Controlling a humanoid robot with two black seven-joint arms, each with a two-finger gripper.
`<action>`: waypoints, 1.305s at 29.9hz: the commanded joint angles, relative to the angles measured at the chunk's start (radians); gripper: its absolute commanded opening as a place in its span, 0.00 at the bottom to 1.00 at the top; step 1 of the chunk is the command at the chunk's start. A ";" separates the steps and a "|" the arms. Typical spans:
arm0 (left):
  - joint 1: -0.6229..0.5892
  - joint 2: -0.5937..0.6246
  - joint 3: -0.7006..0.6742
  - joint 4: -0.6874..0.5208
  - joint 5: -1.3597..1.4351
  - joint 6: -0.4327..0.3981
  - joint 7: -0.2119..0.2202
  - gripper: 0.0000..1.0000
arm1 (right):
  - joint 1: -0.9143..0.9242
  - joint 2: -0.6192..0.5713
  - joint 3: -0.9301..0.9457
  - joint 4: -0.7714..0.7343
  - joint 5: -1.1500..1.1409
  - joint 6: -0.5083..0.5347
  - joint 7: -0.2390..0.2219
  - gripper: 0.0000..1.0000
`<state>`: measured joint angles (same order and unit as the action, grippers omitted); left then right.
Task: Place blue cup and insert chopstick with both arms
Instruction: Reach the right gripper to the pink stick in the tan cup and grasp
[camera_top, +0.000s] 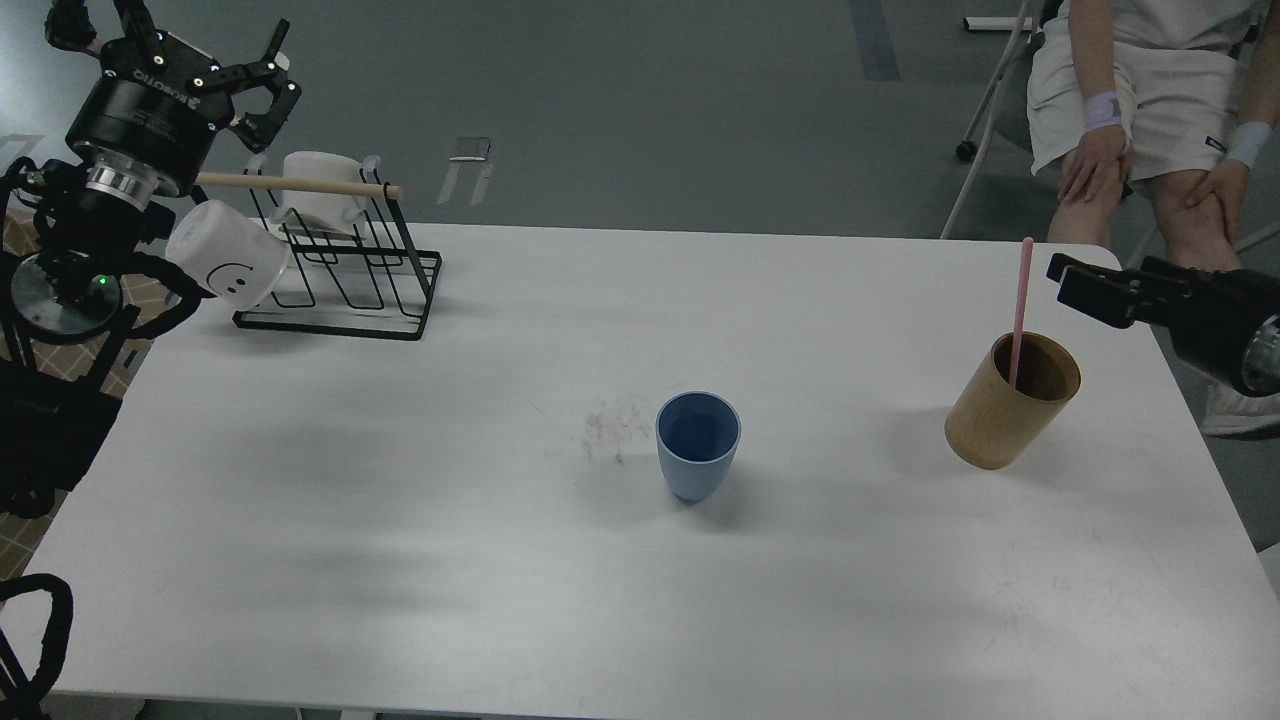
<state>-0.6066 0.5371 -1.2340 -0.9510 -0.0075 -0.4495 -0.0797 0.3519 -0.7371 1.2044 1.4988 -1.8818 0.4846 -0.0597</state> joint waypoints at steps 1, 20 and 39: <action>0.001 0.003 0.004 0.000 0.003 -0.001 0.000 0.98 | 0.001 0.024 -0.012 -0.014 -0.007 0.000 -0.008 0.96; 0.002 -0.014 0.007 0.003 0.023 -0.009 -0.005 0.98 | 0.051 0.186 -0.037 -0.123 -0.201 -0.006 -0.026 0.68; -0.002 -0.006 -0.008 0.015 0.020 -0.005 -0.008 0.98 | 0.065 0.232 -0.045 -0.135 -0.217 -0.008 -0.054 0.31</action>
<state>-0.6065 0.5314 -1.2420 -0.9367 0.0126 -0.4548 -0.0871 0.4157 -0.5109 1.1596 1.3672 -2.0985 0.4771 -0.1133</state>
